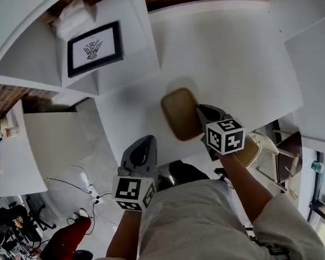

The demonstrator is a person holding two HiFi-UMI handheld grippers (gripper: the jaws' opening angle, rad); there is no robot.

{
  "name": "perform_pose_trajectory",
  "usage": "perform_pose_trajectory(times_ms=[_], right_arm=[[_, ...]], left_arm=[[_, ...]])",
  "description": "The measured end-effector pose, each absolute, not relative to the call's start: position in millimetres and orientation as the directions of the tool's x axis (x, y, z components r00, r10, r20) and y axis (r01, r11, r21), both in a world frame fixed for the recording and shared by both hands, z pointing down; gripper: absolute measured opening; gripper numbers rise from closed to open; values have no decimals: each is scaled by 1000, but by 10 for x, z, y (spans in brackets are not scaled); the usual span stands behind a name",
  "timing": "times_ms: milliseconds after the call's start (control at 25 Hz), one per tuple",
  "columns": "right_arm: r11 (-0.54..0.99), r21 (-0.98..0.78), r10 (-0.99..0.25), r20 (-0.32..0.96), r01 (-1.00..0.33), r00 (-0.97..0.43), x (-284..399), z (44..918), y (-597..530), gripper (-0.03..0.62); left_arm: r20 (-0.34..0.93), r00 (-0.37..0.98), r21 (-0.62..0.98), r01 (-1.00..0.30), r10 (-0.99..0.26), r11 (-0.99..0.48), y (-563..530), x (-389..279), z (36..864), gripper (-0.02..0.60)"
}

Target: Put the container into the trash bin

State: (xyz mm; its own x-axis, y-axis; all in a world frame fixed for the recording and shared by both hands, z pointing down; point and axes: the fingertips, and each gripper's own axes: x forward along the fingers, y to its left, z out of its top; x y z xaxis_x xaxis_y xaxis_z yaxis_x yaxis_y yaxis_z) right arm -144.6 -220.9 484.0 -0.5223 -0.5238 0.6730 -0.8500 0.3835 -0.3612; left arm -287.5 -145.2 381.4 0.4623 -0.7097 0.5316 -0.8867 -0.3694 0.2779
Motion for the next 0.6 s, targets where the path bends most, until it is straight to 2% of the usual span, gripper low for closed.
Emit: perform_pose_trajectory(times_ms=[360,600], right_arm=[[337,-384,-568,645,-860,-511,-1383,4567,-1761,34],[270,-369,-610,649,-889,-455,-1270,4410,-1394,34]], left_arm=[[513,527,280,-849,-678,-448,-1251,-2783,3754,17],[494,594,283,-800,-635,-528,-1113,-2714,3679,17]])
